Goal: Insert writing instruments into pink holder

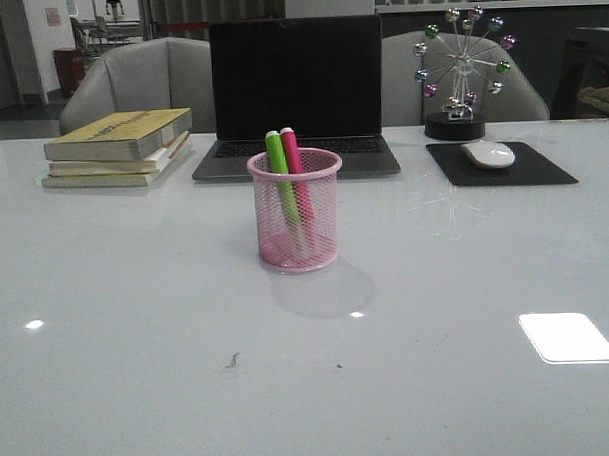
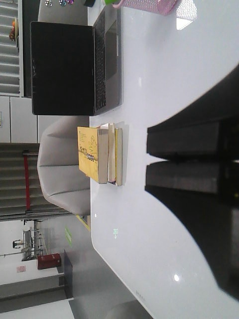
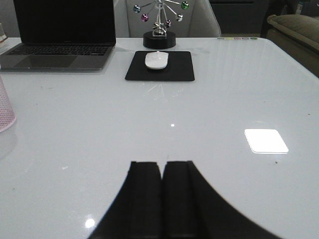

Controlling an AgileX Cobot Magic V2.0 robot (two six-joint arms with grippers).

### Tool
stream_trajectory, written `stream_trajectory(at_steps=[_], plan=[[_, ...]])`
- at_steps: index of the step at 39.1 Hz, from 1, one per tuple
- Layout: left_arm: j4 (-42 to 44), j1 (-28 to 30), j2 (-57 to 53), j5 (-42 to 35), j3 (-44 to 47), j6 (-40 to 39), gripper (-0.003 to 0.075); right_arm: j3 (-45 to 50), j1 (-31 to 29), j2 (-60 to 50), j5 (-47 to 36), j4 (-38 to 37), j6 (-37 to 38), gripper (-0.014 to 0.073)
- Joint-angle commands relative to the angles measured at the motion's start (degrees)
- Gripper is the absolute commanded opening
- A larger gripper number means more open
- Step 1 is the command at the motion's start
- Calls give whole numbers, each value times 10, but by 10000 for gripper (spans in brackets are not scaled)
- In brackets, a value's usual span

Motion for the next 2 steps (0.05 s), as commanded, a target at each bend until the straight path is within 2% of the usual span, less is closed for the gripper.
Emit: stream_trajectory(at_steps=[1, 2], plan=[[-1, -4, -14, -46, 2, -5, 100, 1, -2, -11, -48, -4, -1, 57], [-1, -4, -14, -46, 2, -5, 100, 1, -2, -11, -48, -4, -1, 57]])
